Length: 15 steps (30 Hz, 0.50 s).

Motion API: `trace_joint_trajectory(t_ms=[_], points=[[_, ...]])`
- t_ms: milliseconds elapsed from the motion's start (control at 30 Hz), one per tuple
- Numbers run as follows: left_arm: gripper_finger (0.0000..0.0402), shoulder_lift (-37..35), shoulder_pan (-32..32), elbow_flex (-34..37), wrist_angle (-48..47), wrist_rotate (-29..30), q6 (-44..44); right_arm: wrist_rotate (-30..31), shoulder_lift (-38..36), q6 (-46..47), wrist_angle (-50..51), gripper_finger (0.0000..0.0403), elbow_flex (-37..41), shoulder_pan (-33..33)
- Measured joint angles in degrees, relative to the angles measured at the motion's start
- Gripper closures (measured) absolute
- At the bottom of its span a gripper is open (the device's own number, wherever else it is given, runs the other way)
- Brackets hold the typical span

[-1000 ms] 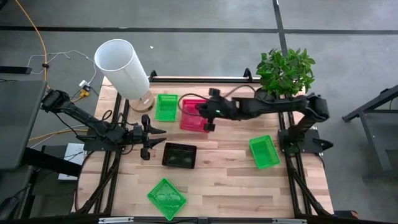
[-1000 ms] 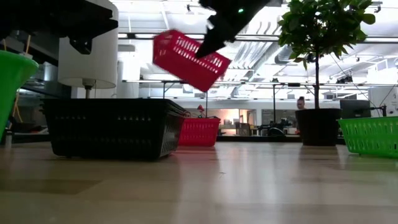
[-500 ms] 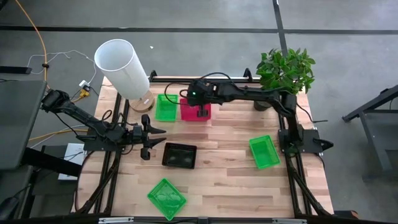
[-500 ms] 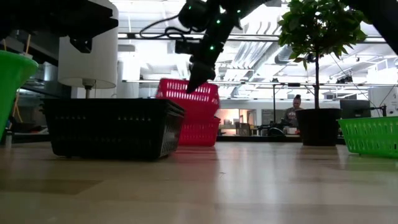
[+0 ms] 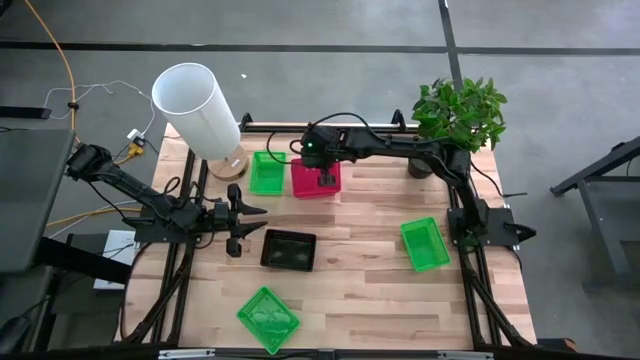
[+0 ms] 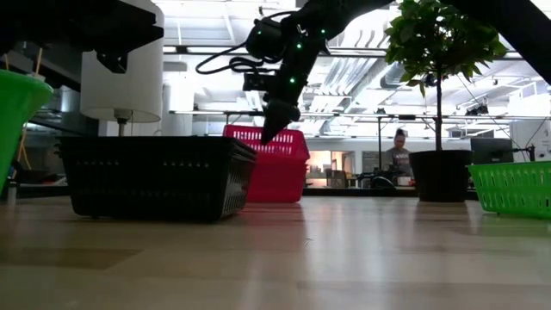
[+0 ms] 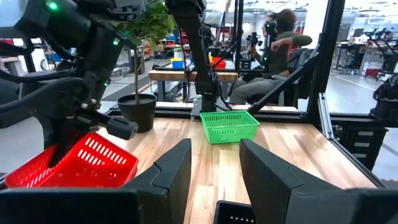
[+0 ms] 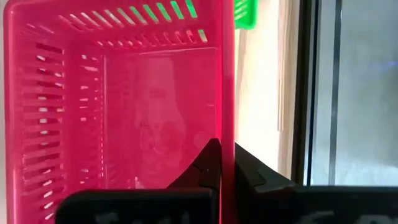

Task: Stack baskets by color
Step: Stack the bottom red bin on the top red bin

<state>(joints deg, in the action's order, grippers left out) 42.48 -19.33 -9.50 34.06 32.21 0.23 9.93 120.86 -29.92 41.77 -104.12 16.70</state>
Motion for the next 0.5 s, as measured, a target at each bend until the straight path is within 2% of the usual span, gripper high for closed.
trace_joint_trajectory(t_ms=[133,233,500], points=[[0.0277,-0.02,0.0,0.0,0.02,0.17,0.0,-0.65,0.0,-1.73,0.24,0.0401,-0.02,-0.05],[0.0277,-0.02,0.0,0.0,0.02,0.17,0.0,-0.98,0.0,-3.04,0.44,0.0383,-0.02,-0.37],[0.0277,-0.02,0.0,0.0,0.02,0.17,0.0,0.71,-0.02,-3.68,0.9,0.026,-0.13,-1.25]])
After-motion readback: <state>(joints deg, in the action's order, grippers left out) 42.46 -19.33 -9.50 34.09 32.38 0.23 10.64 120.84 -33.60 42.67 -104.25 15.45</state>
